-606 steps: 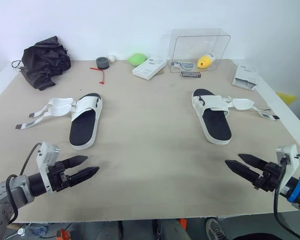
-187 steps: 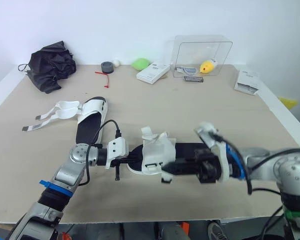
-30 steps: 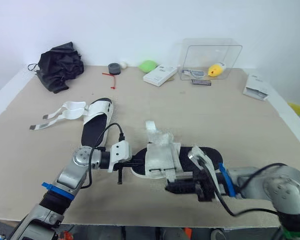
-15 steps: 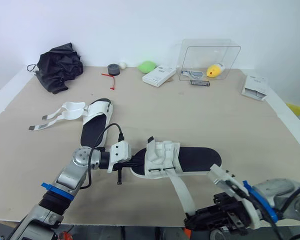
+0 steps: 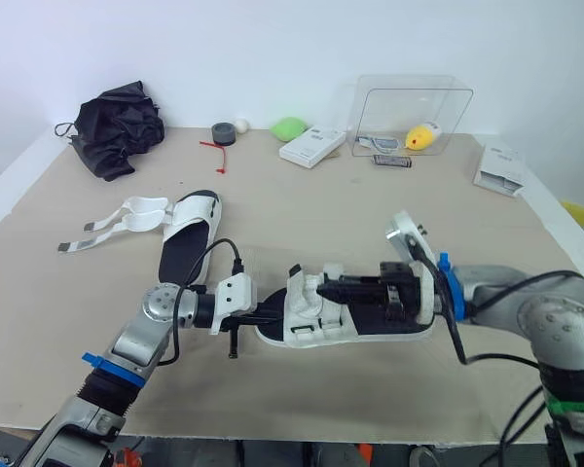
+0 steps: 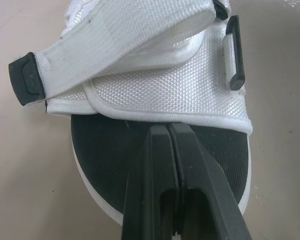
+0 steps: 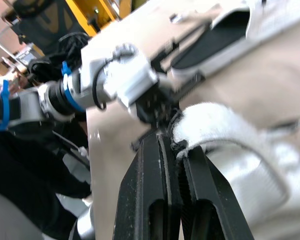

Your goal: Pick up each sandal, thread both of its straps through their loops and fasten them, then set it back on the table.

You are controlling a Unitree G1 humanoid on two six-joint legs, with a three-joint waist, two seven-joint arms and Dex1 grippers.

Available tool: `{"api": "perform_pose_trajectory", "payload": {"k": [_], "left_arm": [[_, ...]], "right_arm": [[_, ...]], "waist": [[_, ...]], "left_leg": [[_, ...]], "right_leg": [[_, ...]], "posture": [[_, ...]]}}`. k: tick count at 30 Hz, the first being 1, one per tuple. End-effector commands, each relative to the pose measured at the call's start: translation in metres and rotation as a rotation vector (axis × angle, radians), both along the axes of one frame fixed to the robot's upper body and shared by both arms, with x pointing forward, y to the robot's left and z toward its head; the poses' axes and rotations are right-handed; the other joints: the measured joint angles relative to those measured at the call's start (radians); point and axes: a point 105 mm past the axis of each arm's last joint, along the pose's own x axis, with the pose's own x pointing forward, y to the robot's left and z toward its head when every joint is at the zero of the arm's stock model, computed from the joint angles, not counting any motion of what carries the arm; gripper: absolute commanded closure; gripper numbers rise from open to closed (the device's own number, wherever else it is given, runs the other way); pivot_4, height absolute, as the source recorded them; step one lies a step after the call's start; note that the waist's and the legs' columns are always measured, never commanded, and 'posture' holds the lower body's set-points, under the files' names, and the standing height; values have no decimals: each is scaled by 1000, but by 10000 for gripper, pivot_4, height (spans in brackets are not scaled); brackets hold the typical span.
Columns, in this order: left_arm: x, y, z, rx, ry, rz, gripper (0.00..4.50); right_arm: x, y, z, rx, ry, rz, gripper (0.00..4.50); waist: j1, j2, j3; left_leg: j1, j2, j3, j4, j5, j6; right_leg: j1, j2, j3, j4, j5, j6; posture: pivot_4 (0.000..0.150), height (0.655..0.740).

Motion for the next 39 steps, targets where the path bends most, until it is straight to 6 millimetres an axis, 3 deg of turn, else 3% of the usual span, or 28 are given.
{"api": "perform_pose_trajectory", "payload": {"k": [1, 8, 20, 32, 38, 39], "left_arm": [[-11, 12, -43, 126, 143, 21, 45000], [-11, 12, -44, 126, 144, 22, 45000], [-11, 12, -44, 127, 142, 20, 45000], [-13, 12, -45, 127, 147, 23, 45000], [-13, 12, -45, 124, 145, 27, 45000], [-14, 12, -45, 124, 145, 29, 45000]], "right_arm": [[8, -2, 14, 18, -56, -18, 44711], [18, 3, 10, -3, -67, -2, 44711], [66, 5, 13, 37, -52, -75, 44711], [92, 10, -36, -14, 92, -170, 44711], [110, -1, -71, -119, 176, -327, 44711], [112, -3, -75, -116, 198, -352, 40945]], "waist": [[0, 0, 0], [-1, 0, 0], [-1, 1, 0], [-1, 2, -1], [-2, 3, -1], [-3, 3, -2]], "left_leg": [[0, 0, 0, 0, 0, 0], [0, 0, 0, 0, 0, 0], [1, 0, 1, 1, 0, 0], [2, 0, 1, 1, 1, 1], [4, 1, 2, 1, 1, 1], [5, 1, 2, 1, 2, 1]], "right_leg": [[0, 0, 0, 0, 0, 0], [0, 0, 0, 0, 1, -1], [0, 0, 0, 1, 2, -2], [0, 1, 0, 2, 3, -2], [1, 1, 0, 2, 4, -3], [2, 1, 1, 2, 4, -3]], "posture": [[1500, 7400], [1500, 7400], [1500, 7400], [1500, 7400], [1500, 7400], [1500, 7400]]}}
